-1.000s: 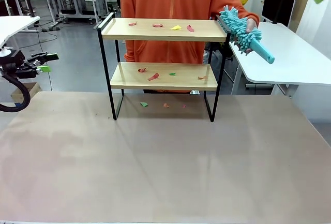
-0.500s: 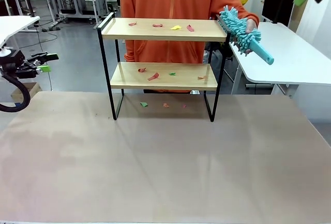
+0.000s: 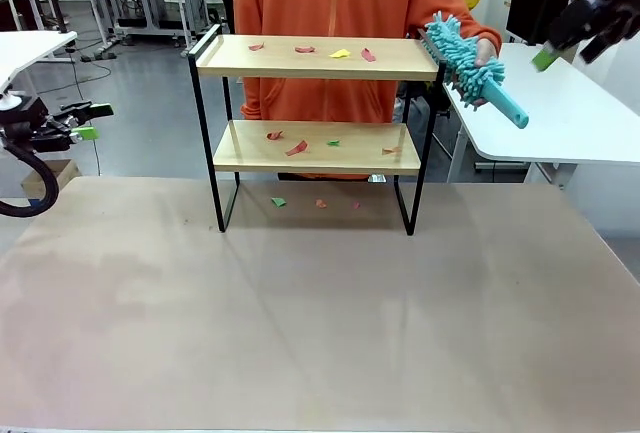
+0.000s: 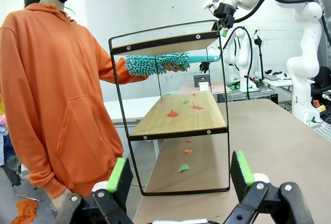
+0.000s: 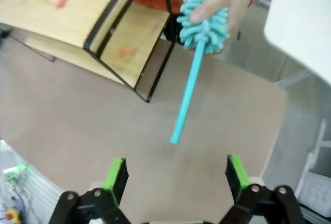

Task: Clean the shelf.
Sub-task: Pick up the Duster handed by the human.

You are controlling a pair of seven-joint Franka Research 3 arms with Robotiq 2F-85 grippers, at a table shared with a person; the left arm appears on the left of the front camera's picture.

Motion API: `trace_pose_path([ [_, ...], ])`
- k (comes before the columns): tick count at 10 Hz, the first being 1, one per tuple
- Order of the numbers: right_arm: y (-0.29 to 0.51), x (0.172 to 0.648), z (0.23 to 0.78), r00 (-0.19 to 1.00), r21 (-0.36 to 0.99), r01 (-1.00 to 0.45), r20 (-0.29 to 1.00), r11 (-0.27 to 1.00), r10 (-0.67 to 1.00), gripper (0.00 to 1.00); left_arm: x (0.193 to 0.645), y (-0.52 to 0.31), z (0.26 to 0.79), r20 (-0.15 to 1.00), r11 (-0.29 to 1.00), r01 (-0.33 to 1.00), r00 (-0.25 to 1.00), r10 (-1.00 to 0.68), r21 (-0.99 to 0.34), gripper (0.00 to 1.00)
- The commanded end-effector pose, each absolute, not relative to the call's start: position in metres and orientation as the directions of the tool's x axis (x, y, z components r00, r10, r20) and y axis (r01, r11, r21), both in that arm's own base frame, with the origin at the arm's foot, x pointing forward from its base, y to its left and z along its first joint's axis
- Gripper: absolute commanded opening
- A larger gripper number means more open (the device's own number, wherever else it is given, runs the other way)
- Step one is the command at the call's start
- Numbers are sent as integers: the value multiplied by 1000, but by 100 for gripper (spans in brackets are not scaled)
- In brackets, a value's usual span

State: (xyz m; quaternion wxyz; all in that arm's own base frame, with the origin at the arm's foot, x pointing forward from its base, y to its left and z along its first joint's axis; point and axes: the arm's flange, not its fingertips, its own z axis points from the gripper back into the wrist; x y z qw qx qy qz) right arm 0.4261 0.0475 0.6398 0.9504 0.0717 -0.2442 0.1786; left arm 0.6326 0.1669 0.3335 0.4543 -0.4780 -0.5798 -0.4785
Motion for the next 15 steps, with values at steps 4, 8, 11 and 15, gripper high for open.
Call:
trace_pose_path([
  [4,39,423,658,802,33,-382,509,923,313,100,632,167,334,983,86,987,-145,115,136,100],
  [8,93,416,618,814,-8,-206,554,979,176,100,632,167,334,983,86,987,-145,115,136,100],
  [11,112,418,590,797,-42,-158,584,987,152,100,632,167,334,983,86,987,-145,115,136,100],
  [15,114,440,557,811,15,-159,572,987,121,100,632,167,334,983,86,987,-145,115,136,100],
])
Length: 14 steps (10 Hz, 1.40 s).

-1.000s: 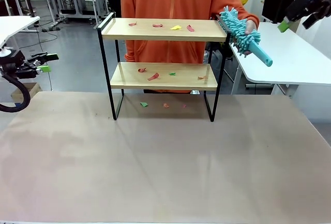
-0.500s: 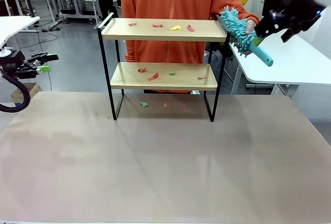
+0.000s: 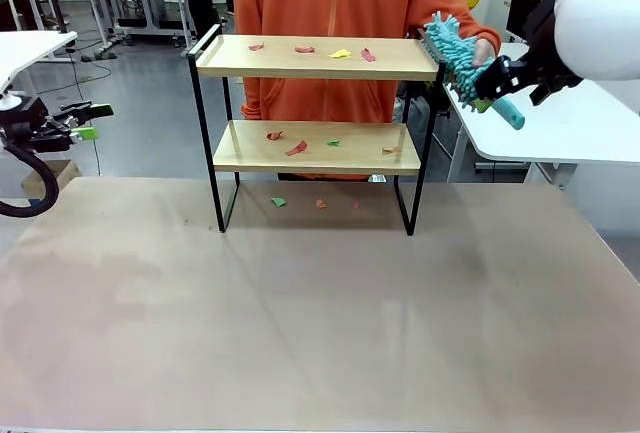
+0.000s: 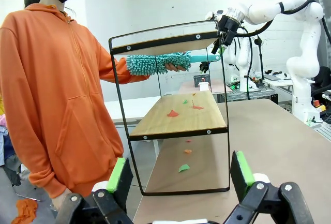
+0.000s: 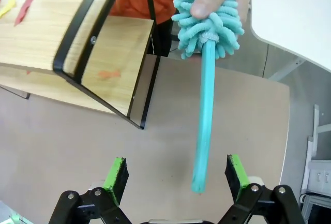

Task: Clean the shelf.
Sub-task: Pick up the Duster handed by the human.

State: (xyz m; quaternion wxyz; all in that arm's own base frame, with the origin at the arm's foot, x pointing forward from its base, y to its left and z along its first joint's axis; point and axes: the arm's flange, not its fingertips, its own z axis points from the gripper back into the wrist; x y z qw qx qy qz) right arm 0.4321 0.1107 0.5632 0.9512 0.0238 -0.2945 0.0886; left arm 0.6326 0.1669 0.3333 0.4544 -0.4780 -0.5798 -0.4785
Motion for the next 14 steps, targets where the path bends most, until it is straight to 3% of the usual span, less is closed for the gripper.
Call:
trace_pose_path([
  [1,114,446,549,818,28,-146,565,989,105,100,632,167,334,983,86,987,-145,115,136,100],
  [9,106,463,542,817,-2,-97,570,995,81,100,632,167,334,983,86,987,-145,115,136,100],
  [10,106,462,544,816,4,-98,573,995,78,60,632,167,334,983,86,987,-145,115,136,100],
  [11,107,462,543,819,7,-95,569,995,74,40,632,167,334,983,86,987,-145,115,136,100],
  [12,108,462,543,817,3,-94,572,996,75,0,632,167,334,983,86,987,-145,115,136,100],
  [14,108,461,547,814,-6,-86,577,996,74,0,632,167,334,983,86,987,-145,115,136,100],
])
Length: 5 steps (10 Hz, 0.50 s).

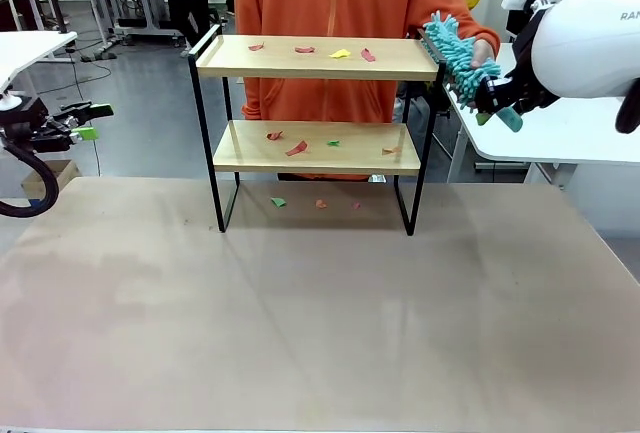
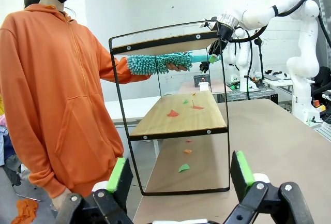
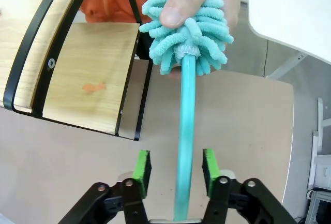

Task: Clean the shelf.
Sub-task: Pick up the Duster handed by the human.

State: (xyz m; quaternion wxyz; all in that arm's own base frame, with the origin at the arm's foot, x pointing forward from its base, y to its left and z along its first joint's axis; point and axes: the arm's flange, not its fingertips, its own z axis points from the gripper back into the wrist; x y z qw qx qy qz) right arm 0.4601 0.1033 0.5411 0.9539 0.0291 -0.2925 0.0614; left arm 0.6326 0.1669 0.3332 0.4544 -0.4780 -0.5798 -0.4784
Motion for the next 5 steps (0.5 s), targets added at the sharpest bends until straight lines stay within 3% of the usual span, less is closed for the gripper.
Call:
trace_pose_path([
  [1,108,461,548,812,-13,-81,580,997,74,14,632,167,334,983,86,987,-145,115,136,100],
  [3,109,460,551,812,-21,-72,579,997,71,0,632,167,334,983,86,987,-145,115,136,100],
  [5,110,460,553,815,-36,-59,576,998,69,0,632,167,334,983,86,987,-145,115,136,100],
])
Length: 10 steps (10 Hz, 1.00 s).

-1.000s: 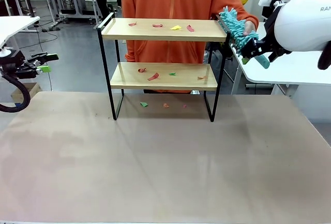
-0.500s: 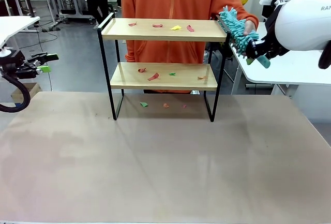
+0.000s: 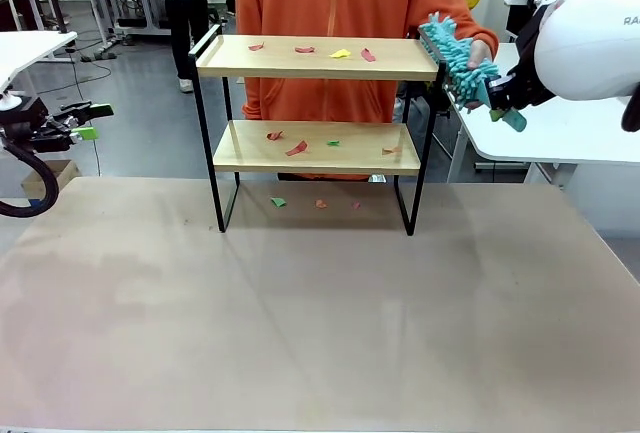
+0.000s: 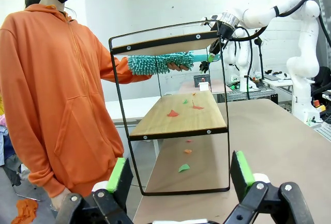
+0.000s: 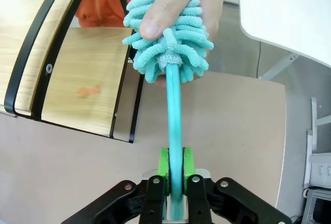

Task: Clean the shelf.
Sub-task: Pick up the Duster handed by the human.

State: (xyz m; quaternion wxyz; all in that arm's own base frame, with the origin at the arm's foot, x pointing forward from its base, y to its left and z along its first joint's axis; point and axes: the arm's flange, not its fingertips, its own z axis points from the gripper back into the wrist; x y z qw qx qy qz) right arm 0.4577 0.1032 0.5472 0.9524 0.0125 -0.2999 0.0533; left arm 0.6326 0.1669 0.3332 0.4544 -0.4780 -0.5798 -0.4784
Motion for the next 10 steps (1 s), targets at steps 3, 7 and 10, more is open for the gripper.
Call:
trace_pose_path([
  [3,111,460,552,828,-58,-4,559,998,35,0,632,167,334,983,86,987,-145,115,136,100],
  [7,101,458,548,829,-43,-37,557,998,54,0,632,167,334,983,86,987,-145,115,136,100],
  [10,101,458,548,829,-43,-37,557,998,54,0,632,167,334,983,86,987,-145,115,136,100],
])
